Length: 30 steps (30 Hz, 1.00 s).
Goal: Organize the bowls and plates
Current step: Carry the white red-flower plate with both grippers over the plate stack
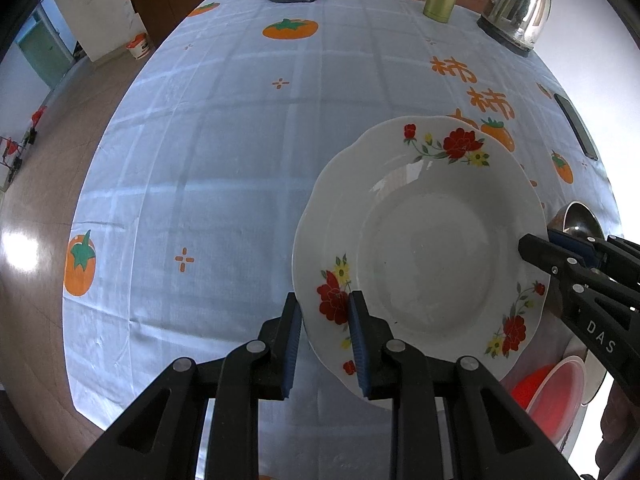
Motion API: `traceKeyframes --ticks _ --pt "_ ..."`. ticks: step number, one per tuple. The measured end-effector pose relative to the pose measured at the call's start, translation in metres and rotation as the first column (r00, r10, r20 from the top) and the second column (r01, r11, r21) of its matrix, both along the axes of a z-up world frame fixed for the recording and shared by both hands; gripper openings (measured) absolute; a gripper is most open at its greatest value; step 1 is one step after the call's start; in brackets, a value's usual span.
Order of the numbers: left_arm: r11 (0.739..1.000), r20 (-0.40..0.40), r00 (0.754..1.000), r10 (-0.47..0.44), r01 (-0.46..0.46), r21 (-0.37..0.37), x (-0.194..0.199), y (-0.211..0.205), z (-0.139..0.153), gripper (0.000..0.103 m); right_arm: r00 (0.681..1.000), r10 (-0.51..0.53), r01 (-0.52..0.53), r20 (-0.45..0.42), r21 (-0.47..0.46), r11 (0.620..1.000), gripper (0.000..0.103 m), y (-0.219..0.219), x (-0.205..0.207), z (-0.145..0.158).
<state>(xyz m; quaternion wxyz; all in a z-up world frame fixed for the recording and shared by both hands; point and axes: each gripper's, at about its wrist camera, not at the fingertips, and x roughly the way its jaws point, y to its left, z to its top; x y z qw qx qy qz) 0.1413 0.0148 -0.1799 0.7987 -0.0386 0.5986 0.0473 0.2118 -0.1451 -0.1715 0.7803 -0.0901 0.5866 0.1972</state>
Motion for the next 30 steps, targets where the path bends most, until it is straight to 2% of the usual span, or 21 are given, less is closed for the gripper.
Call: traceKeyframes --ticks 30 --pt "0.999 -0.037 0.999 0.016 -0.017 -0.032 0.004 0.012 -0.017 0.026 1.000 0.024 -0.025 -0.019 -0.015 1.000 0.019 0.012 0.001 -0.010"
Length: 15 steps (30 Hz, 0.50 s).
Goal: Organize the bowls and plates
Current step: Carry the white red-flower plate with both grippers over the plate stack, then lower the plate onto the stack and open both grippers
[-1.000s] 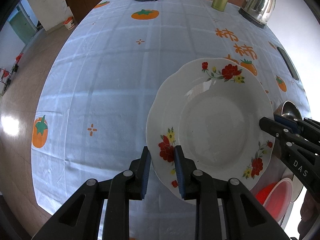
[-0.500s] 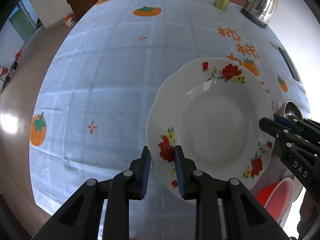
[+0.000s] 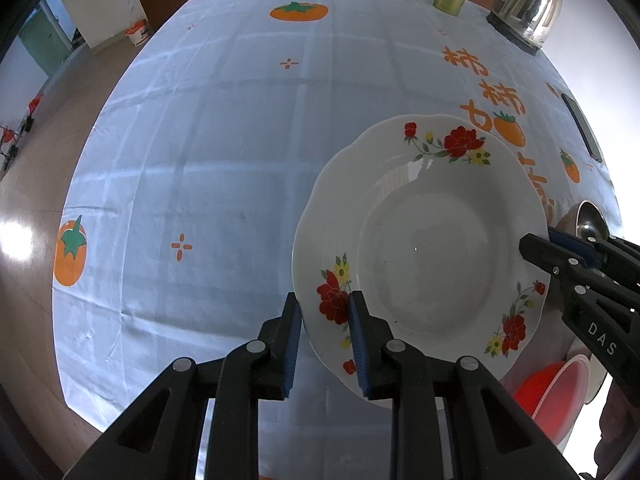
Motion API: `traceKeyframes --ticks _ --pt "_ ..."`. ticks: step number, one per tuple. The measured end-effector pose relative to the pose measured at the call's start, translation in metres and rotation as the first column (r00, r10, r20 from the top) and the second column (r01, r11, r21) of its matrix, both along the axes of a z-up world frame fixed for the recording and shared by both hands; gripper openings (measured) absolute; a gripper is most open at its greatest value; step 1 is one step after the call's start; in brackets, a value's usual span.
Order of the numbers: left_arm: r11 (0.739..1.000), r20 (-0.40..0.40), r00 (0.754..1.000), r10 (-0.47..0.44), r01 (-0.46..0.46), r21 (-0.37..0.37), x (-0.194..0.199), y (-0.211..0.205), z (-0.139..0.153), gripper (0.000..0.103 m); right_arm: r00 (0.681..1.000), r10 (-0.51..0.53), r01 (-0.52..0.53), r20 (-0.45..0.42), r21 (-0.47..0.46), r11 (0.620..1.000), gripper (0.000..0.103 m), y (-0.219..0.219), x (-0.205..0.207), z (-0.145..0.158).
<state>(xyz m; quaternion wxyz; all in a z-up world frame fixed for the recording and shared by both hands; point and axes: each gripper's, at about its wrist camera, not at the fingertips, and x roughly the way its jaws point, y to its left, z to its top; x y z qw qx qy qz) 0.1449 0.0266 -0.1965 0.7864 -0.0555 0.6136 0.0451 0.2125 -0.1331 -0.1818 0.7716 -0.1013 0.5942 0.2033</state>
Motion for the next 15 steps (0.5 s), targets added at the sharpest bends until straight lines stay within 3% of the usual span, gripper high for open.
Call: traceKeyframes --ticks 15 --pt "1.000 -0.012 1.000 -0.007 0.007 -0.001 0.0058 0.0008 -0.0045 0.026 1.000 0.001 -0.001 -0.015 -0.007 1.000 0.019 0.0013 0.0057 -0.0055"
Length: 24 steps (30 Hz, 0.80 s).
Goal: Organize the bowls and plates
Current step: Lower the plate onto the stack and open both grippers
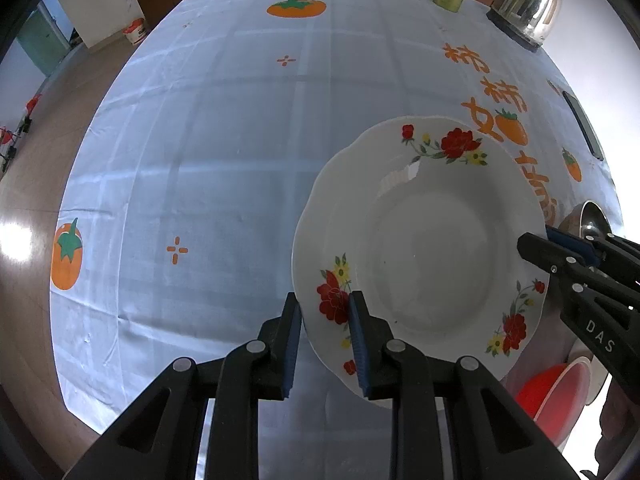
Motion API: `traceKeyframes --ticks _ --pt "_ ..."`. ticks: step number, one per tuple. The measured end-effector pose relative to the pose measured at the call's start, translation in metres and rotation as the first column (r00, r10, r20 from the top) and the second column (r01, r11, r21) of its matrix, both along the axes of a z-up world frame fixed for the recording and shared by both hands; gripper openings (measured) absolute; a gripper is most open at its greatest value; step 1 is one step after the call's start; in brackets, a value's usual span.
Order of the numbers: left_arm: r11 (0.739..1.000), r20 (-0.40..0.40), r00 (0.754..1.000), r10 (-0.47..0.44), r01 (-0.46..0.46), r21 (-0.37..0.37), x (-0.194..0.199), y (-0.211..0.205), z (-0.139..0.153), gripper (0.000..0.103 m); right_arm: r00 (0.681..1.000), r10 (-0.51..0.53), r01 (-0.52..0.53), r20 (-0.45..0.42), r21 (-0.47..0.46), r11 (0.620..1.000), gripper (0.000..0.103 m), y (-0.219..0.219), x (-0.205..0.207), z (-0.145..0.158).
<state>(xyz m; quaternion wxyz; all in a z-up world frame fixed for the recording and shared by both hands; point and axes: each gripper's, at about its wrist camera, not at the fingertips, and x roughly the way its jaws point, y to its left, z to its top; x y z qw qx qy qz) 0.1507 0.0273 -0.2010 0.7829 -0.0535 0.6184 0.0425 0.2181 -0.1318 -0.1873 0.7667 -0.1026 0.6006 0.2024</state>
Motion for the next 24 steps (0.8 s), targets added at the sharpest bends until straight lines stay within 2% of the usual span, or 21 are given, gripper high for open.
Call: traceKeyframes --ticks 20,22,24 --pt "1.000 0.001 1.000 0.010 -0.010 -0.013 -0.001 0.003 -0.001 0.027 0.999 0.040 -0.039 0.023 -0.040 0.998 0.021 0.008 -0.001 0.000" --pt "1.000 -0.010 1.000 0.019 -0.019 -0.021 0.000 0.003 -0.002 0.027 0.999 0.048 -0.047 0.025 -0.043 0.998 0.027 0.009 -0.002 0.000" --pt "1.000 -0.006 1.000 0.013 -0.013 -0.012 0.000 0.001 -0.001 0.028 0.998 0.055 -0.055 0.022 -0.024 0.998 0.041 0.011 -0.004 -0.001"
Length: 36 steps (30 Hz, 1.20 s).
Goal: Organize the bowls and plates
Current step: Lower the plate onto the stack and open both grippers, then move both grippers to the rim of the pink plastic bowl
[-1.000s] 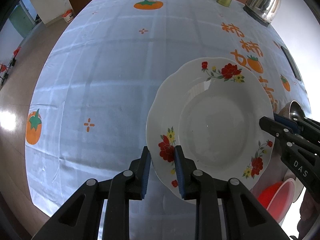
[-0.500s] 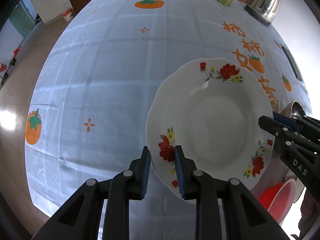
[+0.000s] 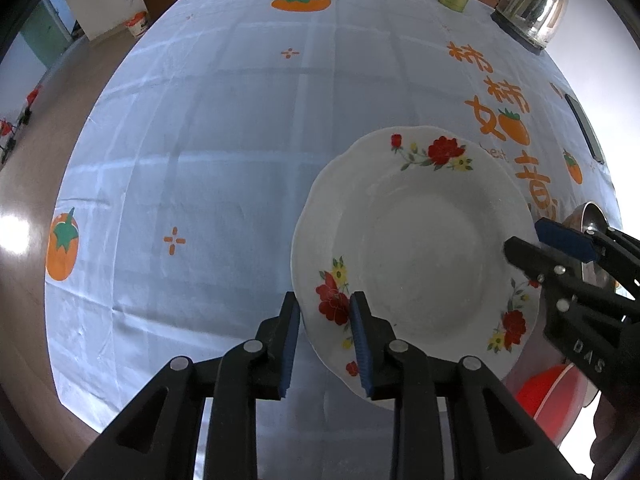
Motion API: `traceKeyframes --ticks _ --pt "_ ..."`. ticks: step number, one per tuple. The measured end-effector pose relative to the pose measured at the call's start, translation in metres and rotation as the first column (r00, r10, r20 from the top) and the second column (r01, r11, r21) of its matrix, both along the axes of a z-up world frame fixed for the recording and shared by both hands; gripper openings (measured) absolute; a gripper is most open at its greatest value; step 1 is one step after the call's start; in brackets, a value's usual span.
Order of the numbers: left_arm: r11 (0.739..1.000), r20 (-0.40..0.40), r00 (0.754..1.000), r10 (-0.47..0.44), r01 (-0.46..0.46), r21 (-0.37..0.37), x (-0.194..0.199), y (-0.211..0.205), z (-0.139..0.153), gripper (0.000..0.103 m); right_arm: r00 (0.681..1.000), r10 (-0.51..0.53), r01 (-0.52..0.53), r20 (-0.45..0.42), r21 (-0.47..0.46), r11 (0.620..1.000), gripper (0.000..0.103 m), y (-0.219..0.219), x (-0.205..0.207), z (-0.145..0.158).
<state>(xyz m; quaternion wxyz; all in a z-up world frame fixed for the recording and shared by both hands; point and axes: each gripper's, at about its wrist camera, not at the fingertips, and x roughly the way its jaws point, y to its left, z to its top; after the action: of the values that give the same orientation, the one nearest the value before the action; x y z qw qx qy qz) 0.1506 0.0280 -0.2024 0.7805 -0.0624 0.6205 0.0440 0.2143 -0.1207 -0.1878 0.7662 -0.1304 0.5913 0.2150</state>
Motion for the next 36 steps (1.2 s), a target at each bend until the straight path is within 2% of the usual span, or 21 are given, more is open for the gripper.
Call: traceKeyframes --ticks 5,10,13,19,22,28,36 --pt "1.000 0.019 1.000 -0.002 0.001 0.005 -0.001 -0.001 0.004 0.028 1.000 0.003 -0.003 0.010 0.006 1.000 0.043 0.000 -0.002 0.000" --pt "1.000 0.037 0.999 -0.008 0.008 0.005 -0.003 -0.003 0.010 0.029 1.000 -0.008 0.008 0.001 0.032 0.999 0.050 -0.005 -0.002 0.003" --pt "1.000 0.035 0.999 0.000 -0.001 0.020 -0.005 -0.002 0.010 0.039 1.000 -0.002 0.002 0.006 0.044 0.999 0.057 -0.003 -0.005 0.005" --pt "0.999 0.048 0.999 0.025 -0.026 0.032 -0.007 0.001 0.017 0.043 1.000 -0.006 0.005 0.016 0.078 0.997 0.060 -0.006 -0.009 0.015" --pt "1.000 0.072 0.997 -0.011 0.009 0.030 -0.011 -0.007 0.027 0.043 0.999 -0.035 0.033 0.014 0.120 0.992 0.060 -0.018 -0.012 0.026" --pt "0.991 0.095 0.986 -0.137 0.137 0.008 -0.022 -0.035 0.043 0.043 0.993 -0.119 0.115 0.021 0.161 0.980 0.058 -0.061 -0.030 0.049" --pt "0.949 0.087 0.946 -0.311 0.314 -0.015 -0.033 -0.085 0.045 0.043 0.974 -0.229 0.226 0.005 0.137 0.965 0.053 -0.118 -0.074 0.054"
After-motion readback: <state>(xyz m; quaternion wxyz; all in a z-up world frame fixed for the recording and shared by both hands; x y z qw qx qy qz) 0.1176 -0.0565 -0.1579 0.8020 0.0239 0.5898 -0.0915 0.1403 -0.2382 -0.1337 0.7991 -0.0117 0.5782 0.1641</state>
